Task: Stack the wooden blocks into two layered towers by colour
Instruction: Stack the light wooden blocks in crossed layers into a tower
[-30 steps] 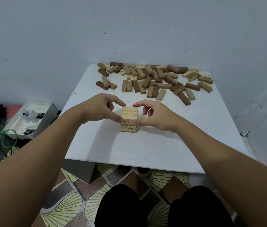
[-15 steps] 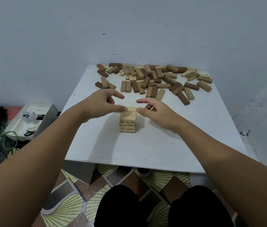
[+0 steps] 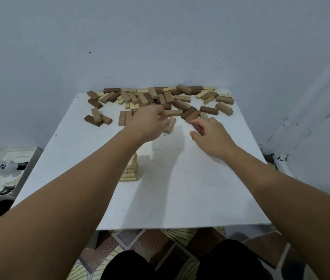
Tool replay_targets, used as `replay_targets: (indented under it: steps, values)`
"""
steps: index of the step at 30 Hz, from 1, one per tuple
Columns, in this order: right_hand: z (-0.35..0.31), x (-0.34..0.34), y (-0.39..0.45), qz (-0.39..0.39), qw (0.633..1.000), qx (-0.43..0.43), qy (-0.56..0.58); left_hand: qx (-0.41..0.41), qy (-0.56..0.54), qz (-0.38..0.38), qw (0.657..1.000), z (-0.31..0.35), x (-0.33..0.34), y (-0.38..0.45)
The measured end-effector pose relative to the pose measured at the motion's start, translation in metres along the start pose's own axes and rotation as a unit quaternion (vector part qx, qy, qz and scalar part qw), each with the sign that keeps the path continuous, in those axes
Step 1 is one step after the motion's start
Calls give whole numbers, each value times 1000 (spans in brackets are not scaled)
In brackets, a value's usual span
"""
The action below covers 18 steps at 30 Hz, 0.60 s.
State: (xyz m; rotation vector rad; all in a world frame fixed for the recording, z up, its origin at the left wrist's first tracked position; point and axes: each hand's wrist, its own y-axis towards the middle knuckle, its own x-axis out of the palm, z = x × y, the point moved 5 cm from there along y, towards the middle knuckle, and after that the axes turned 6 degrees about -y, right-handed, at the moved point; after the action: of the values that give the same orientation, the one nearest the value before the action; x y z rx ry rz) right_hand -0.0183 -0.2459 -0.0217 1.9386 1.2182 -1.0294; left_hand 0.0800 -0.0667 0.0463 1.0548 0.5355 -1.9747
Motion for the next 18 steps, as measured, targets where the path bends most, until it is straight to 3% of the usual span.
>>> replay_targets:
  steps: [4, 14, 18]
  values:
    - [33, -15, 18, 9, 999, 21, -49, 32, 10, -22, 999, 28, 38, 38]
    - [99, -43, 78, -12, 991, 59, -120, 49, 151, -59, 986, 71, 114, 134]
    - [117, -42, 95, -8, 985, 101, -140, 85, 197, -33, 976, 84, 131, 160]
